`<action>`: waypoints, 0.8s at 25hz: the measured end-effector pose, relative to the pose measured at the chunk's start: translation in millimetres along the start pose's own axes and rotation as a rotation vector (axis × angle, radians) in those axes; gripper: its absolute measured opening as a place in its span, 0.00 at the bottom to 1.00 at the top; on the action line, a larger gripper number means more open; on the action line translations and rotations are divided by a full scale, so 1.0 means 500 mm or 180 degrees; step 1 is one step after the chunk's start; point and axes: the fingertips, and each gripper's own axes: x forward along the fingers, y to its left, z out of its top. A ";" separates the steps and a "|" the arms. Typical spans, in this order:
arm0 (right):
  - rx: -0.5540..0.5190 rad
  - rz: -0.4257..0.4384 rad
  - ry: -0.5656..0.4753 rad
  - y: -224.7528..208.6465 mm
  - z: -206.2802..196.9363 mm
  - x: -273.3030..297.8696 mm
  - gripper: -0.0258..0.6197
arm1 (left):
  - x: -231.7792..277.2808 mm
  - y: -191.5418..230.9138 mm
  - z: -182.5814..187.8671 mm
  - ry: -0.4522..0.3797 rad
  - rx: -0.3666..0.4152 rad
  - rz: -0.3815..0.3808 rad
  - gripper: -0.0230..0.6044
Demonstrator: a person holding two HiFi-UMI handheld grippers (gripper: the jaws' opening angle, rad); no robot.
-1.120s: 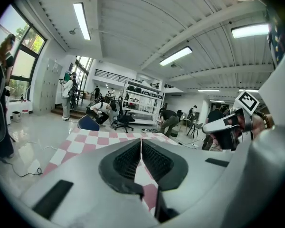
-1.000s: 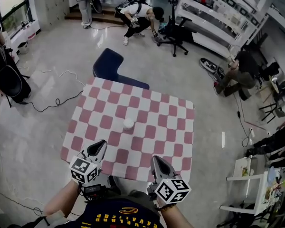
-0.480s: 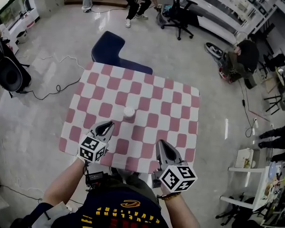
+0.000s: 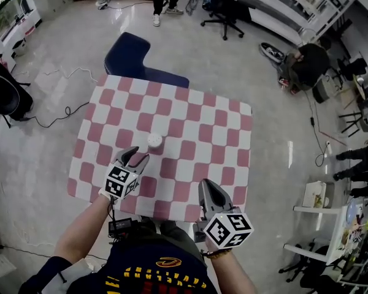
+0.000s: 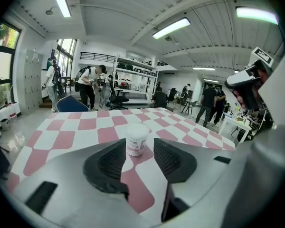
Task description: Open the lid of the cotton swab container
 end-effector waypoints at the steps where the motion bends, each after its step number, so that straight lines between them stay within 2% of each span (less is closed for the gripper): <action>1: 0.0010 -0.0016 0.0003 -0.007 -0.001 -0.003 0.06 | 0.013 0.001 -0.004 0.0033 0.0011 -0.0001 0.31; 8: 0.0108 -0.0197 -0.0048 -0.060 0.007 -0.038 0.06 | 0.088 0.004 -0.033 0.0279 0.0015 0.0063 0.45; 20: 0.0219 -0.0439 -0.0075 -0.112 -0.005 -0.073 0.06 | 0.171 0.021 -0.057 0.0479 0.0117 0.0101 0.46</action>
